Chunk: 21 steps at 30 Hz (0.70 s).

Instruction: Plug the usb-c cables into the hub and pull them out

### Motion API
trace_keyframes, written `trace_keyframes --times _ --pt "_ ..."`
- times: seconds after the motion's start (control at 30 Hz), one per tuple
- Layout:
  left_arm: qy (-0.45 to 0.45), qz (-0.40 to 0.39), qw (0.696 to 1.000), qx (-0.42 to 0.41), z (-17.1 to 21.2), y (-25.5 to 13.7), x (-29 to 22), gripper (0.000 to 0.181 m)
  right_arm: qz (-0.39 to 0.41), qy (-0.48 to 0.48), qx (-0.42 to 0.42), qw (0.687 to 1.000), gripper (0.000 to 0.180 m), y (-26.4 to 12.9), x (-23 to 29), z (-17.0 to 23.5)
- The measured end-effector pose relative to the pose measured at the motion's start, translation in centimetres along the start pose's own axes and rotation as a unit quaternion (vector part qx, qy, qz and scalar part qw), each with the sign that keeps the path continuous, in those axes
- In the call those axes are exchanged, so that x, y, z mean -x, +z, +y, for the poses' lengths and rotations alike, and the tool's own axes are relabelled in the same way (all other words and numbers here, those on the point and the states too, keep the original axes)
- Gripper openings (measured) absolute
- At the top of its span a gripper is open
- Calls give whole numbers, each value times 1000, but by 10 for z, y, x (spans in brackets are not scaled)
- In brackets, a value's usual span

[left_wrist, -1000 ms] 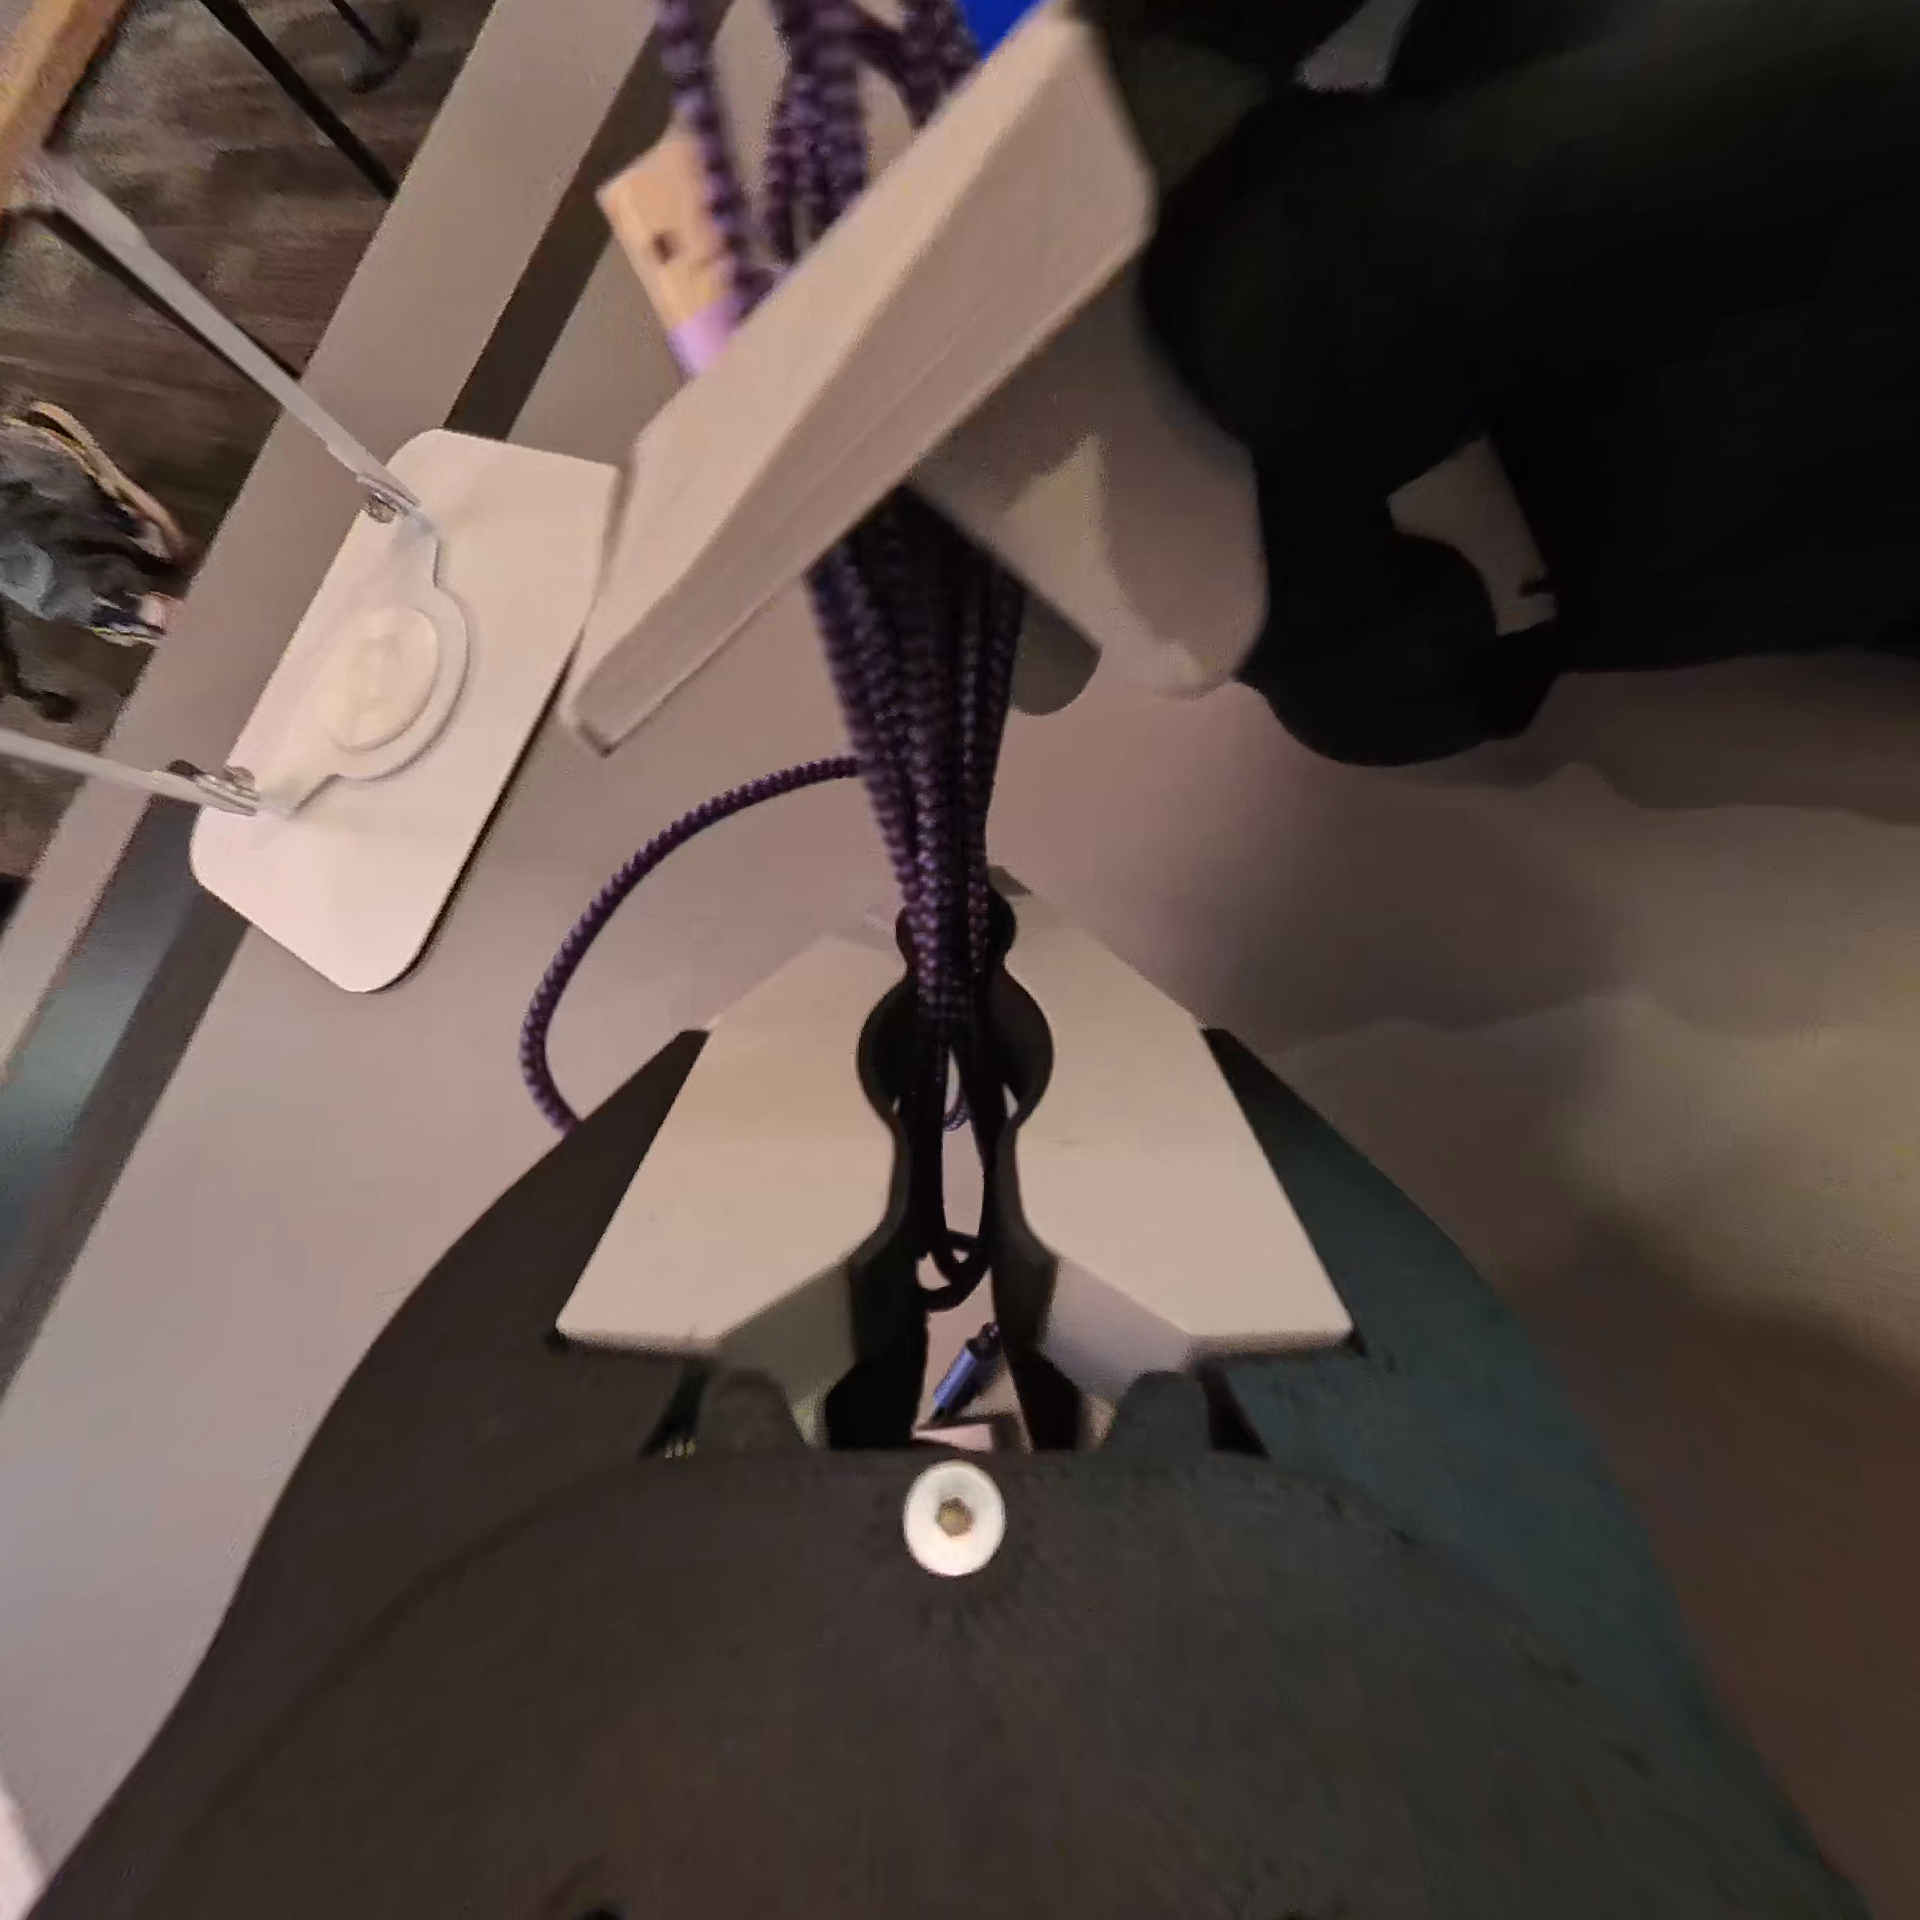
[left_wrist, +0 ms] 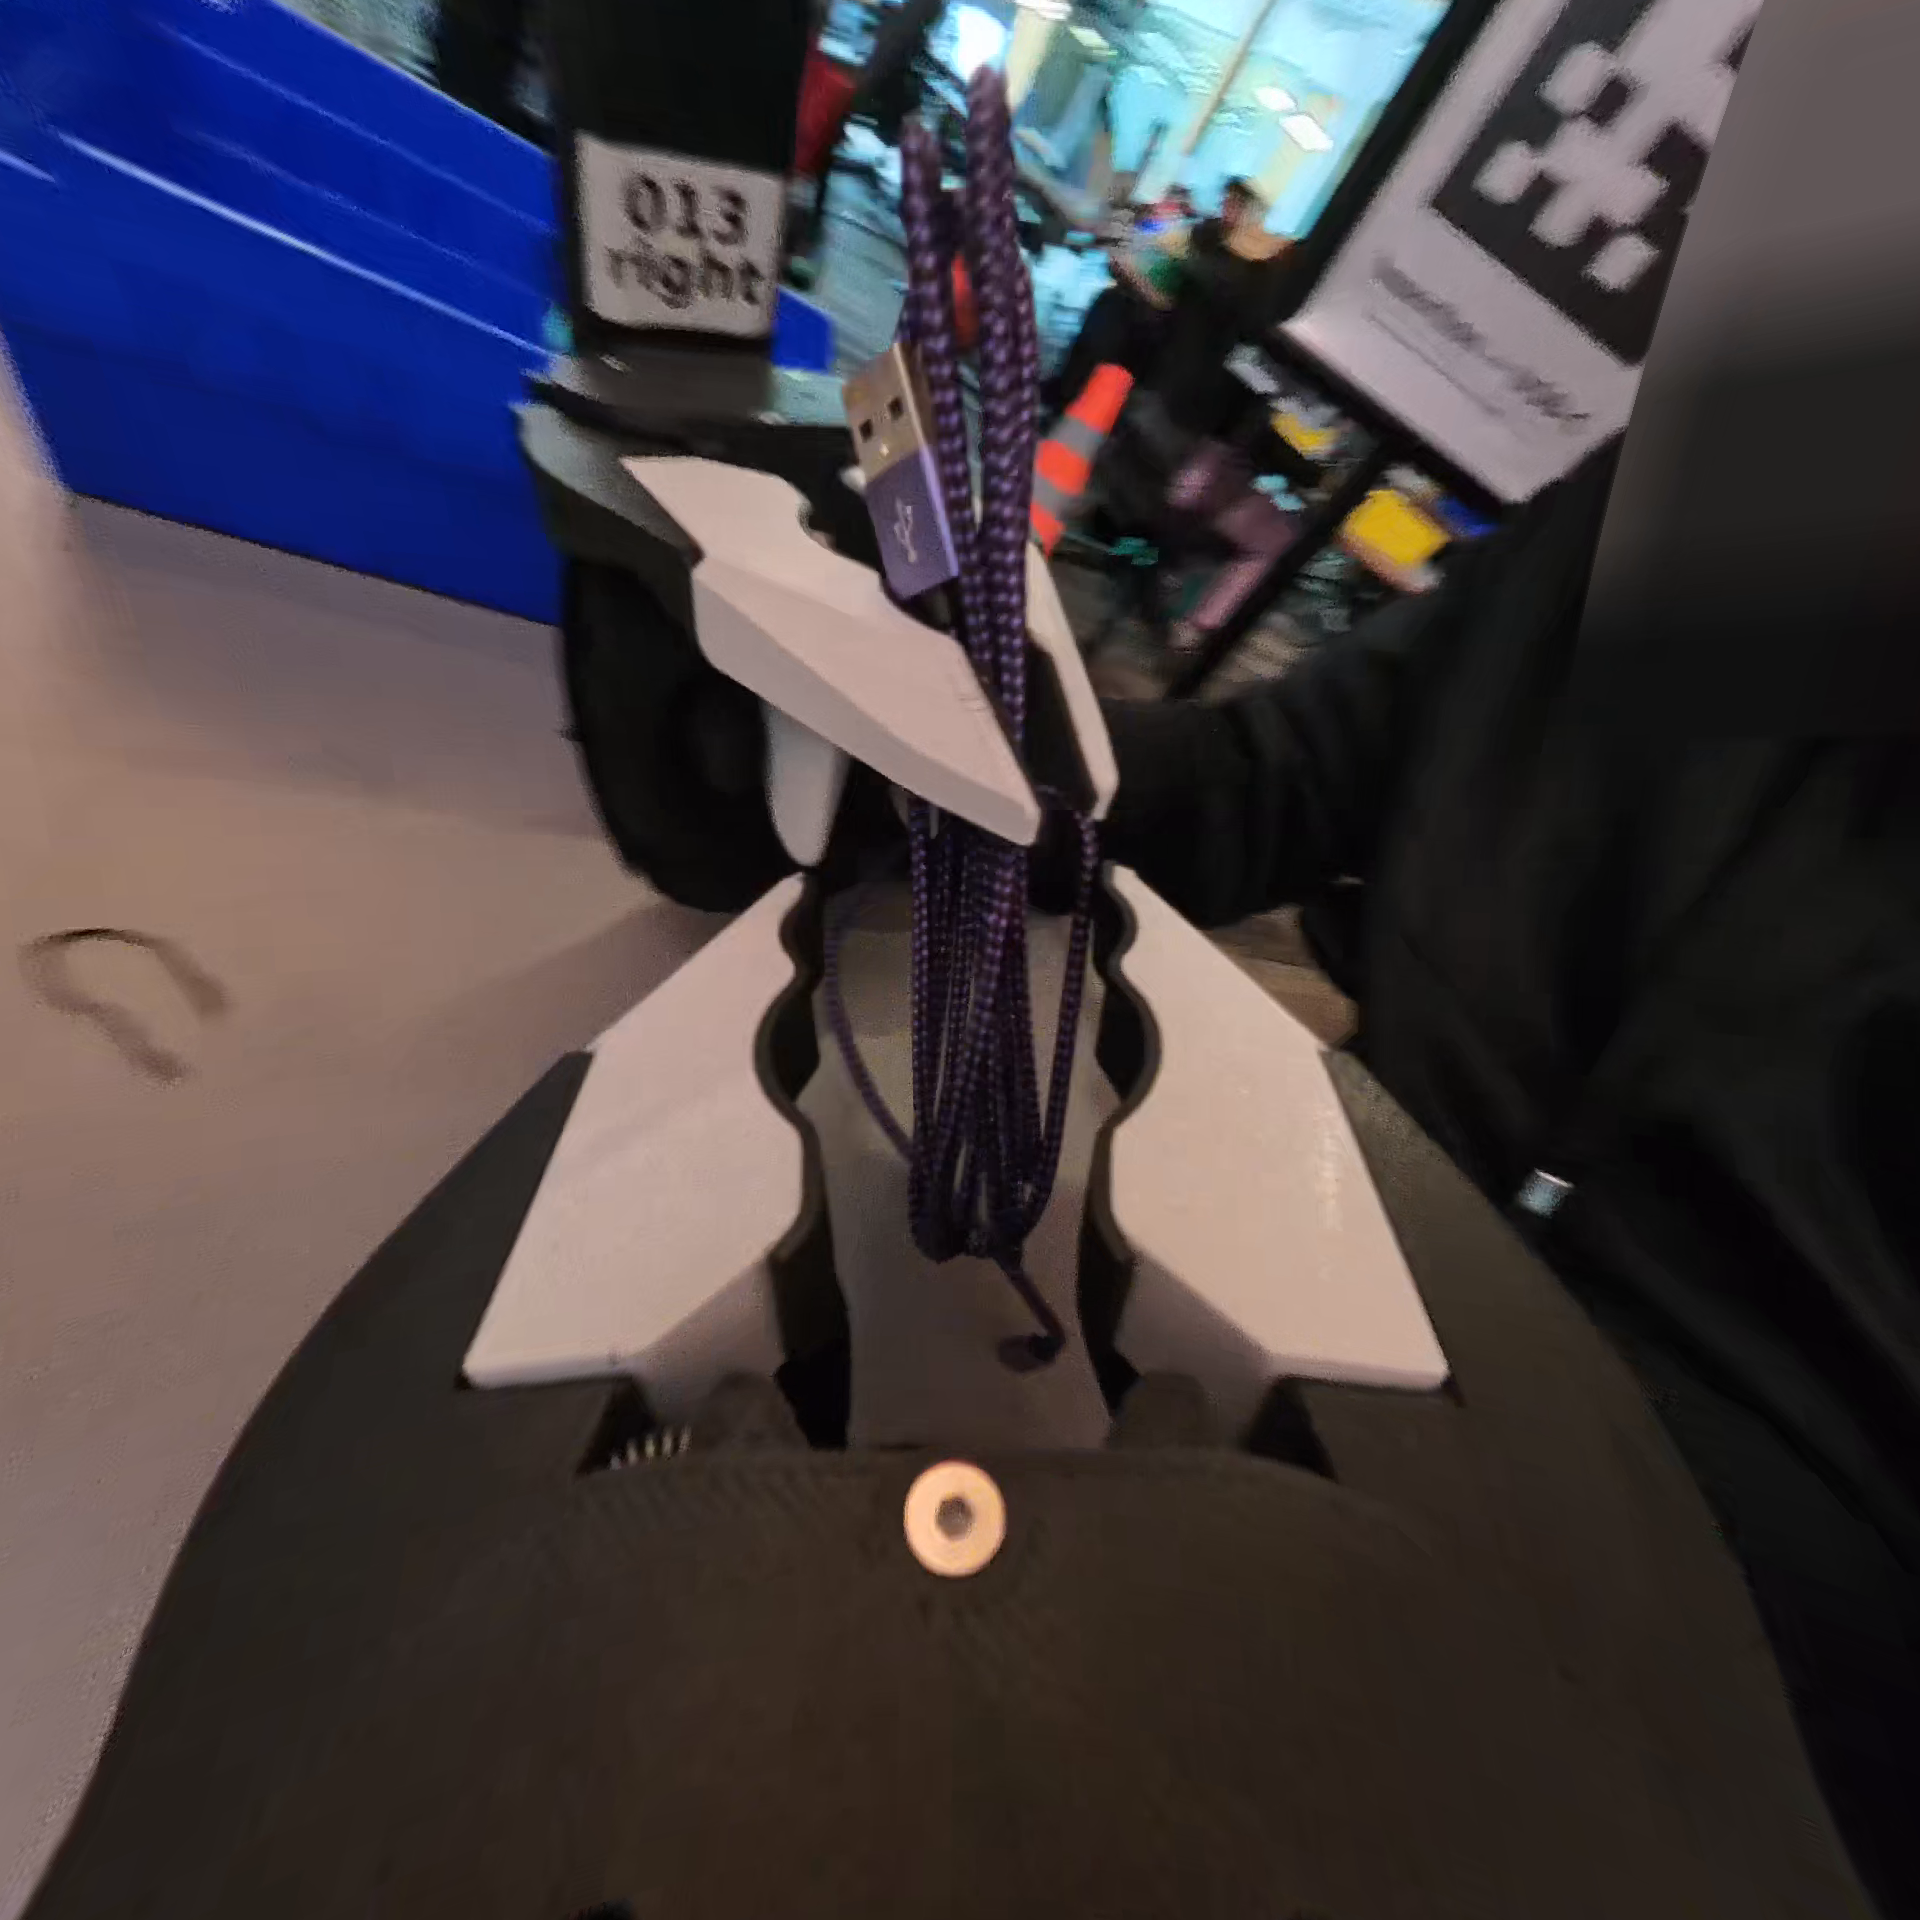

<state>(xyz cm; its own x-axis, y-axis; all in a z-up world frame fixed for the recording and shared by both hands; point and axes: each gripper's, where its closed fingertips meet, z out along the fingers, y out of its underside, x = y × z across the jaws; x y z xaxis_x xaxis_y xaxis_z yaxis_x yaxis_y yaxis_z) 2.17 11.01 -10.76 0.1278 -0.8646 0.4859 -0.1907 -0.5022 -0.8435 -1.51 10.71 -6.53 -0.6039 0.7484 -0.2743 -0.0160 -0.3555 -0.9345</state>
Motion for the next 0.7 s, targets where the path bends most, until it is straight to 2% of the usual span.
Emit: trace_keyframes --times 0.1,0.17,0.23,0.33,0.5,0.6,0.7 --pt "48 -117 992 17 -5 -8 14 54 26 6 -10 1000 3 -4 -10 -3" --pt "58 -154 986 37 -3 -5 18 52 31 9 -13 999 2 -4 -13 -3" --pt "63 -183 980 53 1 -2 25 39 34 11 -13 999 3 -3 -14 -2" --pt "63 -168 982 54 4 3 22 18 47 18 -9 999 3 -5 -20 1" --pt "36 -148 988 42 4 2 24 13 55 36 -13 998 3 -7 -26 2" --pt "24 -137 990 37 5 2 24 16 58 39 -11 997 3 -7 -28 3" --pt "8 -128 991 27 2 -3 25 33 66 37 -11 997 3 -8 -30 3"
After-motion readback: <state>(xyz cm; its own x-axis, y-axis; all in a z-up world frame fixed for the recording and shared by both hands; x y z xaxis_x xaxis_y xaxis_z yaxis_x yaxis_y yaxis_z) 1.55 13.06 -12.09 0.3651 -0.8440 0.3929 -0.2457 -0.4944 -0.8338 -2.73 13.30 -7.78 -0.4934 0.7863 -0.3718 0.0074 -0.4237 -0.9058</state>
